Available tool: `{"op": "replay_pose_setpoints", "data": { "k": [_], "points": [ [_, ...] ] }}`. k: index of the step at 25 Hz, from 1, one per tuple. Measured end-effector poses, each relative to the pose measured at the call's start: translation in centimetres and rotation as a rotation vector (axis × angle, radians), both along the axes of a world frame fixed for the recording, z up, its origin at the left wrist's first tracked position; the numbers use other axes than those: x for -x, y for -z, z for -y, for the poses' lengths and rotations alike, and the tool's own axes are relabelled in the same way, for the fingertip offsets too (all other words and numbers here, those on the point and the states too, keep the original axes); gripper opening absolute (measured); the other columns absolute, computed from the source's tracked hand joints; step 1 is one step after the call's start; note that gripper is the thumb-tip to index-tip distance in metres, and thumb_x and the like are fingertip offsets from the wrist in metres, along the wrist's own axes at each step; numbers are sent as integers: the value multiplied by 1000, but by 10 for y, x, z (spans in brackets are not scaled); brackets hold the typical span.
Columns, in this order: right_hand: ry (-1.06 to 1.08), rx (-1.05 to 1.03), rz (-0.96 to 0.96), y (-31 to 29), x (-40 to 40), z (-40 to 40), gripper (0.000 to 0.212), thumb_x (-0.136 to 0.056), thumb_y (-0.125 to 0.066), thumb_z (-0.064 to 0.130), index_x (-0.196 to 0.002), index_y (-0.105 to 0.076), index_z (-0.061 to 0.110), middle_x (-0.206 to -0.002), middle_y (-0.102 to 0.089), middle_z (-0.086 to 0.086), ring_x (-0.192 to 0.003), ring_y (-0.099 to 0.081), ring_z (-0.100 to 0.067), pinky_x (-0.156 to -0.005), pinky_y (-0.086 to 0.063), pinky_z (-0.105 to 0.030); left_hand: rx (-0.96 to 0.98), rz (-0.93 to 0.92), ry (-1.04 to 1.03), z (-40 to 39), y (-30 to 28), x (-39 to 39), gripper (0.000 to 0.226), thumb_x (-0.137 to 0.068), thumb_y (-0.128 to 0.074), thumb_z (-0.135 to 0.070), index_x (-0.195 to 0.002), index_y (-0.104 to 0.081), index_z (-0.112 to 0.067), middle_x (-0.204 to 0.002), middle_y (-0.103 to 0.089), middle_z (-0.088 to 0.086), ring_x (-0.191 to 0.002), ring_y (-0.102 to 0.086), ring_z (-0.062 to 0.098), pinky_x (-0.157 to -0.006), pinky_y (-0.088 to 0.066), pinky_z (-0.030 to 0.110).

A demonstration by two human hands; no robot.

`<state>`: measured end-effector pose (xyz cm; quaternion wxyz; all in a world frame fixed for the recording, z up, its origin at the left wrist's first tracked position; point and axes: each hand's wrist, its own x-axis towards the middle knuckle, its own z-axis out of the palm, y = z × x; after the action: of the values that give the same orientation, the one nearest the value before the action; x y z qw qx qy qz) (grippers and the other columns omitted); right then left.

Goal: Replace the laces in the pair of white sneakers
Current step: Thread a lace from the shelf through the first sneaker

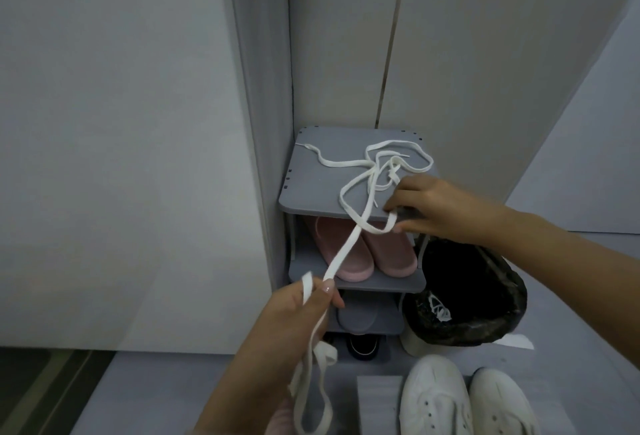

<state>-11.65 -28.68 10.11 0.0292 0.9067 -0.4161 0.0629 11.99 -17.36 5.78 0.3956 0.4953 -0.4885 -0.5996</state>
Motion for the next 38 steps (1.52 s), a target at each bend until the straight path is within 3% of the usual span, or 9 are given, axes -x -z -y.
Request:
{"op": "replay_pose_setpoints", "data": {
  "k": [3,8,11,15,18,22,26,32,38],
  "points": [
    [107,39,134,-14,-15,8,15,-84,-57,15,-77,-62,4,-67,-57,-8,-59,-56,-25,-58,-44,-33,125,313,232,-1,5,-3,24,-92,-53,-21,-73,-68,-18,-55,-53,-5,-44,-46,1,-51,-34,8],
    [679,-390,1224,-63,-41,40,30,-93,-47,1,-123,-49,0,-105,-60,-27,-75,-63,-25,-77,-56,-35,-27,768,680,-17,29,19,29,-88,-50,-34,-114,-61,-27,-133,-51,-3,-121,-48,11,-110,-31,30],
    [703,-345,811,-57,-41,32,55,-93,-49,8,-144,-30,17,-128,-51,-17,-104,-57,-27,-89,-48,-32,12,665,789,-14,21,25,24,-85,-58,-36,-107,-66,-32,-122,-61,-8,-109,-57,5,-102,-39,23],
    [682,-113,860,-20,-24,-45,18,-95,-44,11,-94,-62,10,-93,-66,-13,-74,-55,-17,-73,-46,-30,237,445,856,-11,11,24,22,-88,-61,-29,-106,-69,-20,-100,-70,10,-72,-56,1,-71,-41,10],
    [795,-643,869,47,-16,-124,36,-97,-43,29,-75,-65,11,-65,-67,-6,-55,-60,-15,-62,-50,-30,312,336,765,-16,9,35,15,-91,-57,-27,-100,-68,-23,-79,-68,11,-66,-53,4,-61,-40,11],
    [743,-1238,944,96,-28,-174,35,-98,-36,40,-95,-64,18,-87,-71,9,-87,-66,-6,-83,-52,-24,253,251,549,-20,4,49,22,-93,-53,-20,-81,-72,-19,-65,-64,-10,-61,-56,-4,-62,-42,10],
    [401,-1098,895,92,-9,-189,17,-94,-52,20,-94,-64,32,-100,-62,19,-98,-58,5,-87,-47,-17,268,229,231,-19,-1,63,28,-91,-51,-21,-71,-69,-26,-48,-54,-11,-47,-48,-1,-50,-38,10],
    [621,-774,1123,108,41,-180,18,-94,-50,12,-84,-65,16,-65,-67,-1,-69,-65,-13,-75,-49,-20,299,307,-127,-4,5,77,28,-91,-51,-22,-69,-67,-31,-46,-48,-9,-45,-44,2,-49,-40,15],
    [846,-695,621,129,97,-173,22,-94,-50,22,-72,-57,22,-66,-51,8,-56,-48,-2,-55,-40,-14,441,280,-667,11,8,80,23,-97,-43,-21,-81,-61,-24,-60,-46,-1,-44,-45,-1,-45,-35,9]
  ]
}}
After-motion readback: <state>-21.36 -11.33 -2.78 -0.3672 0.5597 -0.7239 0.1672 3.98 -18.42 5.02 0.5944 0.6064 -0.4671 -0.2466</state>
